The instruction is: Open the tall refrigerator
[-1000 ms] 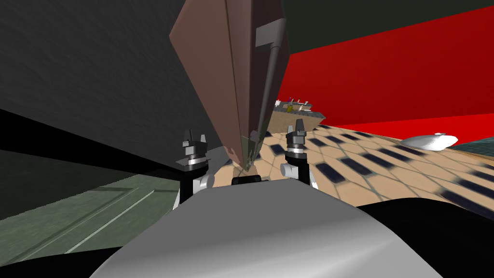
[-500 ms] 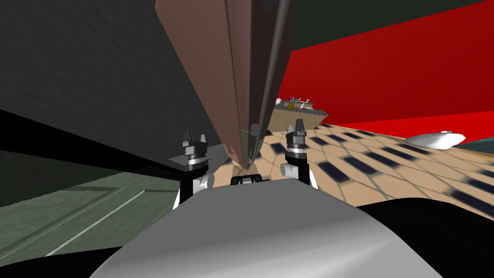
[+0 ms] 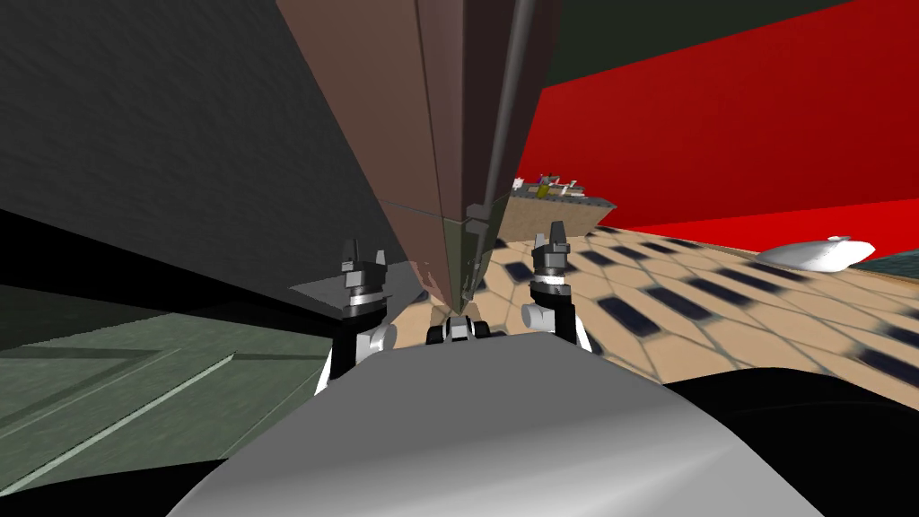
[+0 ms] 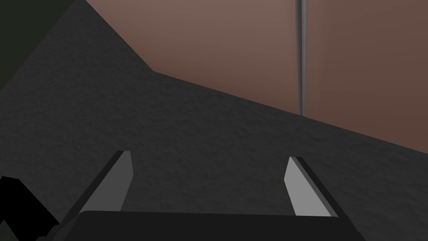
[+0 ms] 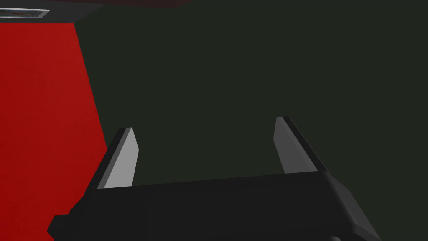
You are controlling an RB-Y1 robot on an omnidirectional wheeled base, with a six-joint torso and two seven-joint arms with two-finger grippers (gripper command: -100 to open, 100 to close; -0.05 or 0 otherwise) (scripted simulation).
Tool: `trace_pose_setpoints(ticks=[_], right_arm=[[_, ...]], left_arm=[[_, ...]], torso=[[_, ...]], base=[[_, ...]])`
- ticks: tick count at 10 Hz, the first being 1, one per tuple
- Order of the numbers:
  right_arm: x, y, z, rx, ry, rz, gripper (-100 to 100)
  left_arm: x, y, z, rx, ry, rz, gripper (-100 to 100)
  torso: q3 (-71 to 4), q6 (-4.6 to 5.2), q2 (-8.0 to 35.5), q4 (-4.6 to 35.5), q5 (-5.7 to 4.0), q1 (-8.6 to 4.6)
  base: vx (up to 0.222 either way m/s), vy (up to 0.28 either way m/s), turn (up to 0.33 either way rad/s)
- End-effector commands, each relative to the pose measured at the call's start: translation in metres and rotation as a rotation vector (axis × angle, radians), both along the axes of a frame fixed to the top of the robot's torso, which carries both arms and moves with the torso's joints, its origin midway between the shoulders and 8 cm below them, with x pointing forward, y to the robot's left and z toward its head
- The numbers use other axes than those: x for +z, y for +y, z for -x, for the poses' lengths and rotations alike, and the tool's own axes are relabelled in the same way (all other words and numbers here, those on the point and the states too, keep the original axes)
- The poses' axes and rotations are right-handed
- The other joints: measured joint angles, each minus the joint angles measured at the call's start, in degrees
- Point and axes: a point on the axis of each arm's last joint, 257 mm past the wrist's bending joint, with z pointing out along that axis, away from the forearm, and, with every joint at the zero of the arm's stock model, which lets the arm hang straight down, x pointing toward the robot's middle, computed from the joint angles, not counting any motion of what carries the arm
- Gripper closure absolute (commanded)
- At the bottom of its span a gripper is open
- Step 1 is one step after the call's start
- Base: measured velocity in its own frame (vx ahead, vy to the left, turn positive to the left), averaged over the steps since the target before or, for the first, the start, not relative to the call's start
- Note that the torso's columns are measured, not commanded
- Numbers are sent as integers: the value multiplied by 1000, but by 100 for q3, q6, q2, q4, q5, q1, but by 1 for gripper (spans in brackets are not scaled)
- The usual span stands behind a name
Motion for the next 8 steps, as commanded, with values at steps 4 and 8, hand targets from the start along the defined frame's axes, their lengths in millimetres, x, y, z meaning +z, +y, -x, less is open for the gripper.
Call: trace_pose_setpoints(ticks=[4, 8], right_arm=[[0, 0, 0, 0, 0, 0, 0], [0, 0, 0, 0, 0, 0, 0]], left_arm=[[-1, -14, -19, -73, 76, -32, -100], [0, -22, -32, -112, 127, -21, -100]], torso=[[-31, 0, 20, 23, 1, 3], [-33, 0, 18, 23, 0, 1]], base=[[-3, -32, -64], [0, -37, -72]])
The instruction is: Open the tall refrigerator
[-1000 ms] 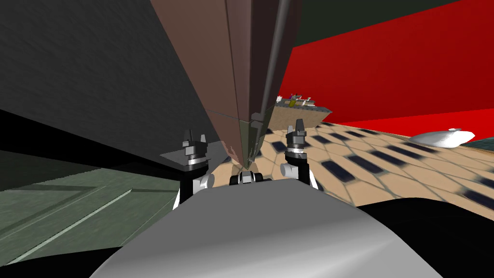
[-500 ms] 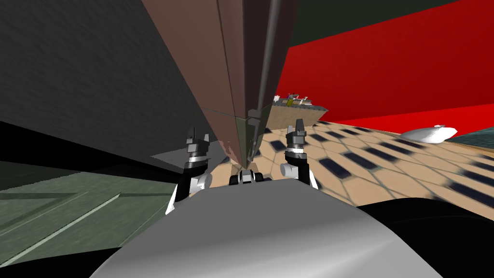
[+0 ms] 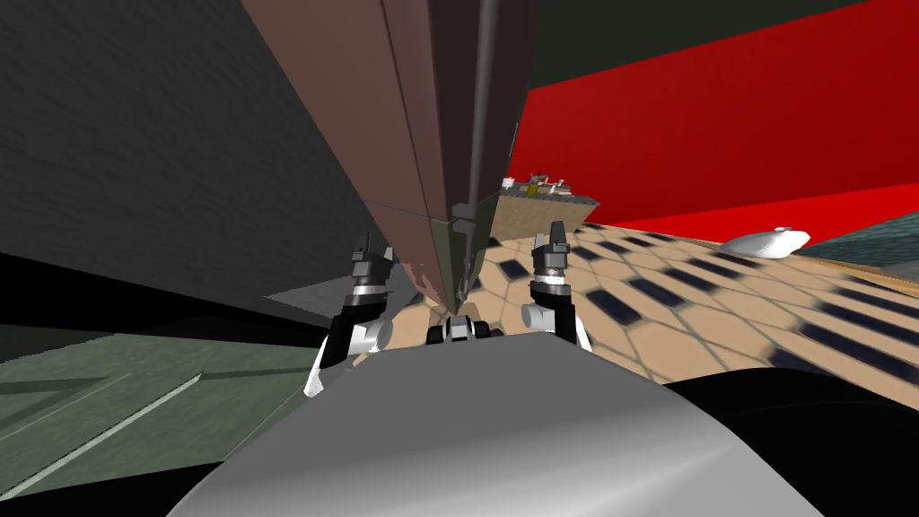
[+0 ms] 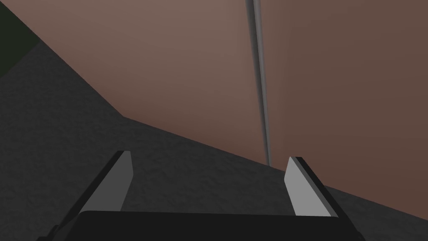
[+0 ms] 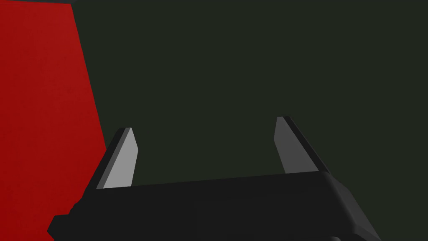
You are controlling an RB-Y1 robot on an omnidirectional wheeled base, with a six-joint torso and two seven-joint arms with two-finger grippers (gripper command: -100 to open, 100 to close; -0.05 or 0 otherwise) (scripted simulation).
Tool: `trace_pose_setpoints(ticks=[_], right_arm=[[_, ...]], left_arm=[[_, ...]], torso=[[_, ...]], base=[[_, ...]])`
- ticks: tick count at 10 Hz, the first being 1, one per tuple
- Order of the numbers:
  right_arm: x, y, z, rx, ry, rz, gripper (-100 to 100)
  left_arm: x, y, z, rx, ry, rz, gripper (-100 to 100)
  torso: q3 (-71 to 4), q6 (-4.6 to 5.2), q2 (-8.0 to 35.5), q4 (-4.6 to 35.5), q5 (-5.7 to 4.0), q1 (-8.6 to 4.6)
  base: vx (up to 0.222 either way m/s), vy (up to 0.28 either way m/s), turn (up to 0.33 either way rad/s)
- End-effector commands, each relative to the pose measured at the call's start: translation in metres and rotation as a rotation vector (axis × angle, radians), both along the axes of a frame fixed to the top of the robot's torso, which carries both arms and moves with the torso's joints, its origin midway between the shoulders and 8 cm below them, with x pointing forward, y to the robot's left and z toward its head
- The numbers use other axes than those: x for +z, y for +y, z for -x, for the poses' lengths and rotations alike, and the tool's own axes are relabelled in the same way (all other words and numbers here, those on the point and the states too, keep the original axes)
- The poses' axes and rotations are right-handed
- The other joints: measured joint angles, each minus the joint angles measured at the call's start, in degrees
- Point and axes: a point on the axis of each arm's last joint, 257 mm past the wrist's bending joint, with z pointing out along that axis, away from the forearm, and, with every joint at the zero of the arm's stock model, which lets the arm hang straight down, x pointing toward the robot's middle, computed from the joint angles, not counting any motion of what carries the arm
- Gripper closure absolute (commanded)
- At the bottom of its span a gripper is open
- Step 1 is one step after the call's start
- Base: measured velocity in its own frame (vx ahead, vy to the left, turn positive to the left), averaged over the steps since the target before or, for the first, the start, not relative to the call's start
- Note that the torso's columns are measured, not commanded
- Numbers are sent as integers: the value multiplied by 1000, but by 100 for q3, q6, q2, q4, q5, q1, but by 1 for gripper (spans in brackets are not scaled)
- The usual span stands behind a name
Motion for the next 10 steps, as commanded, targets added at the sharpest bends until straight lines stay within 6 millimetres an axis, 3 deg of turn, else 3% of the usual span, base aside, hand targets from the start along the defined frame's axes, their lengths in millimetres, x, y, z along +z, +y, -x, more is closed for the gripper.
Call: trace_pose_setpoints(ticks=[1, 10], right_arm=[[0, 0, 0, 0, 0, 0, 0], [0, 0, 0, 0, 0, 0, 0]], left_arm=[[-2, -3, -7, -15, 33, 5, -100], [-17, -16, -34, -73, 177, 34, -100]], torso=[[1, 0, 1, 0, 1, 3], [1, -2, 1, 0, 1, 4]], base=[[0, -23, -32], [1, -31, -63]])
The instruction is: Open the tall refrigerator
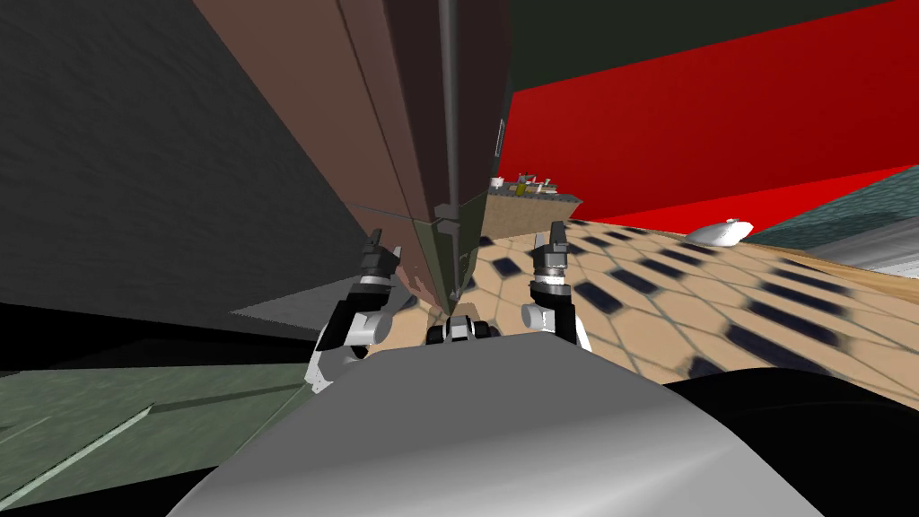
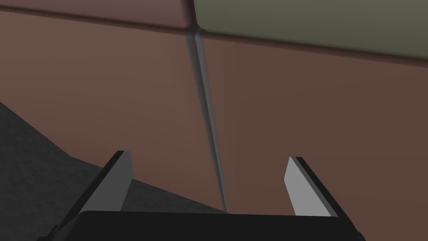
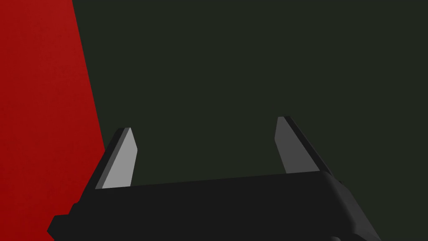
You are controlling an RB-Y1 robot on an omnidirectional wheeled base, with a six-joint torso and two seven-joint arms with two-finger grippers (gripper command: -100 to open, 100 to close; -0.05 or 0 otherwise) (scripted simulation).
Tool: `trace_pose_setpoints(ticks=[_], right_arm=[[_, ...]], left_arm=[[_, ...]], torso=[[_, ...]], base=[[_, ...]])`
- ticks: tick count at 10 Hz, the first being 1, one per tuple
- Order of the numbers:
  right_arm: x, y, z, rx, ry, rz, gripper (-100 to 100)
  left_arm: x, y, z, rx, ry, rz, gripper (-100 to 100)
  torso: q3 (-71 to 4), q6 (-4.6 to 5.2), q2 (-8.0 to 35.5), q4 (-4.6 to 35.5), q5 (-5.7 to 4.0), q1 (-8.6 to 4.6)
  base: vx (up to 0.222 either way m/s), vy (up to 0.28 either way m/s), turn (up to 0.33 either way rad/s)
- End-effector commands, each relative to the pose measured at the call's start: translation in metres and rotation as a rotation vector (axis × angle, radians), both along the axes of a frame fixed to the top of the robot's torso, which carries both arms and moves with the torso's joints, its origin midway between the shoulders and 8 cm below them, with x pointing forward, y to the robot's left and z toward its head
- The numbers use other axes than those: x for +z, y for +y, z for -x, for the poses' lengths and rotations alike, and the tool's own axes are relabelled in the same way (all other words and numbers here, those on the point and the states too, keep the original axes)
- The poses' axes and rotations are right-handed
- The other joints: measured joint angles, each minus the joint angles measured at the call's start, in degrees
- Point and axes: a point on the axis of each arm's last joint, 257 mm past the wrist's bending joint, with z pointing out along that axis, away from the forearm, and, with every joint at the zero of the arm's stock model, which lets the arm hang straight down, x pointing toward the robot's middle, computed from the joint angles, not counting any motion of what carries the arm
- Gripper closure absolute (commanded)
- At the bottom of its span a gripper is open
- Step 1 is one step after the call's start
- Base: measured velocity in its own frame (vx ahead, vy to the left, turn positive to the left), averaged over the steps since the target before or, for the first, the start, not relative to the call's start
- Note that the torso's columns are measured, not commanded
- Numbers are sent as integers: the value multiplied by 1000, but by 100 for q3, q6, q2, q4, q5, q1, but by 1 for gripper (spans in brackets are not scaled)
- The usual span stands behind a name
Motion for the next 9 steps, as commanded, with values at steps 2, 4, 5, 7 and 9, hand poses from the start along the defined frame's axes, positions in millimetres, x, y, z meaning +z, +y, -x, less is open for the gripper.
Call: trace_pose_setpoints(ticks=[2, 4, 5, 7, 9], right_arm=[[0, 0, 0, 0, 0, 0, 0], [0, 0, 0, 0, 0, 0, 0], [0, 0, 0, 0, 0, 0, 0], [0, 0, 0, 0, 0, 0, 0], [0, 0, 0, 0, 0, 0, 0]], left_arm=[[-11, -3, -9, -17, 61, 6, -100], [-18, -7, -16, -33, 108, 11, -100], [-21, -7, -17, -32, 118, 10, -100], [-30, -10, -24, -47, 168, 11, -100], [-37, -11, -28, -53, 206, 9, -100]], torso=[[0, 3, 0, 0, 0, -3], [1, 3, 1, 0, 0, -1], [0, 2, 0, 0, -1, -5], [0, 2, -1, 0, 0, -1], [0, 0, 1, 0, 0, 0]], base=[[1, -31, -72], [0, -32, -83], [3, -28, -29], [6, -33, -81], [3, -27, -46]])
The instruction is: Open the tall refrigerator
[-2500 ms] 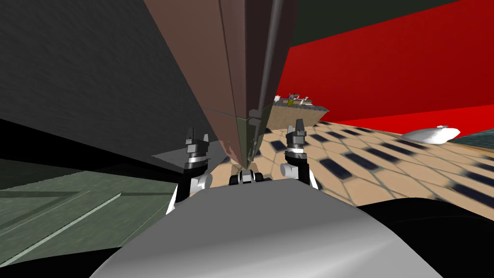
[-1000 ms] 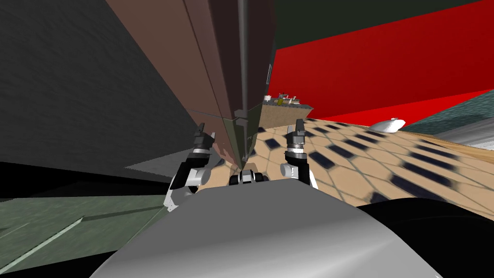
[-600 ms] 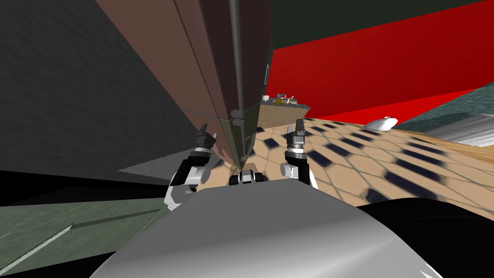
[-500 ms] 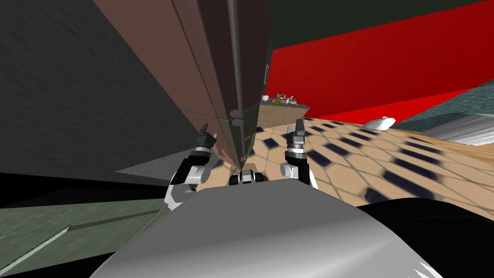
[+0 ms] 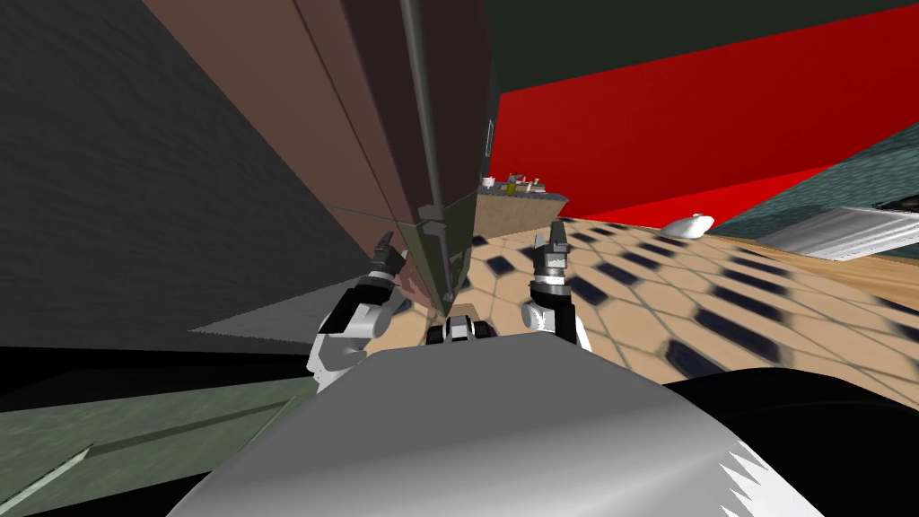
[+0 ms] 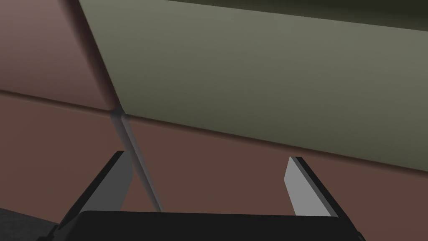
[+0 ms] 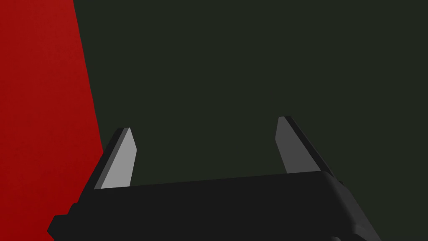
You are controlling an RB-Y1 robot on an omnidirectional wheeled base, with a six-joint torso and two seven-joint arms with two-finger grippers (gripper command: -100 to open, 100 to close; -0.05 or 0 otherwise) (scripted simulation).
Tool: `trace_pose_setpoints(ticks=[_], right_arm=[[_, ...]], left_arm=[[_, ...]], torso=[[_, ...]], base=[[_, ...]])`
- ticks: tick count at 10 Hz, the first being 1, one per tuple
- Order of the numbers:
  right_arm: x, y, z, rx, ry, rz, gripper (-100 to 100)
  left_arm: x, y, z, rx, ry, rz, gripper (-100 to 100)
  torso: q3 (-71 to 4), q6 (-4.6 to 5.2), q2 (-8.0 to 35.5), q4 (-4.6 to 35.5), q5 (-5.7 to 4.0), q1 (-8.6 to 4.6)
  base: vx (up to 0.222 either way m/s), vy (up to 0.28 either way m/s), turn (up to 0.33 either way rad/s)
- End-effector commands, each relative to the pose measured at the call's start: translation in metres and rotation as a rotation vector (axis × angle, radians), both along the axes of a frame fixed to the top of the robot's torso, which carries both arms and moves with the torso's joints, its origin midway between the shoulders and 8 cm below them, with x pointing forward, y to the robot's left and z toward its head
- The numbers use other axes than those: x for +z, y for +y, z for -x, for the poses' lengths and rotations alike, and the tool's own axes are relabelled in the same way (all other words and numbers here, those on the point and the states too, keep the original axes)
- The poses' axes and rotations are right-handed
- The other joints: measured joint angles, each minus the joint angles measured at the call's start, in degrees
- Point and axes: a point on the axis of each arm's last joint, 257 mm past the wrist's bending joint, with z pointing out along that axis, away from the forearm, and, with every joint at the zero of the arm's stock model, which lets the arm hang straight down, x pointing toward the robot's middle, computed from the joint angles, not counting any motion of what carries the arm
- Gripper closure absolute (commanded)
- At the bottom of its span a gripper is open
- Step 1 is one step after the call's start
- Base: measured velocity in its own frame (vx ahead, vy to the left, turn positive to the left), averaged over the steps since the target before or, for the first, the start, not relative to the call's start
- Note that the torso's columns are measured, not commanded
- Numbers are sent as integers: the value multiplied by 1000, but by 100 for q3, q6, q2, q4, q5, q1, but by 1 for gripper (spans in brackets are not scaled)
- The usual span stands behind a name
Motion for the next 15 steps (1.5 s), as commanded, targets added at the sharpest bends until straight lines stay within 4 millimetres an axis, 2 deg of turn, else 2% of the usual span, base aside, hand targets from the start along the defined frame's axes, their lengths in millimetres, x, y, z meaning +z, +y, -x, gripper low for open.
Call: trace_pose_setpoints(ticks=[1, 8, 13, 15], right_arm=[[0, 0, 0, 0, 0, 0, 0], [0, 0, 0, 0, 0, 0, 0], [0, 0, 0, 0, 0, 0, 0], [0, 0, 0, 0, 0, 0, 0]], left_arm=[[-10, -4, -6, -15, 57, -2, -100], [-27, -9, -14, -39, 169, -19, -100], [-29, -14, -14, -56, 216, -35, -100], [-23, -19, -12, -68, 229, -47, -100]], torso=[[0, 2, 0, 0, 0, -1], [-74, 47, -122, -59, 5, -21], [-107, 72, -175, -77, 4, -37], [-115, 76, -186, -77, 0, -42]], base=[[-1, -29, -70], [-4, -26, -48], [-3, -25, -55], [2, -28, -44]])
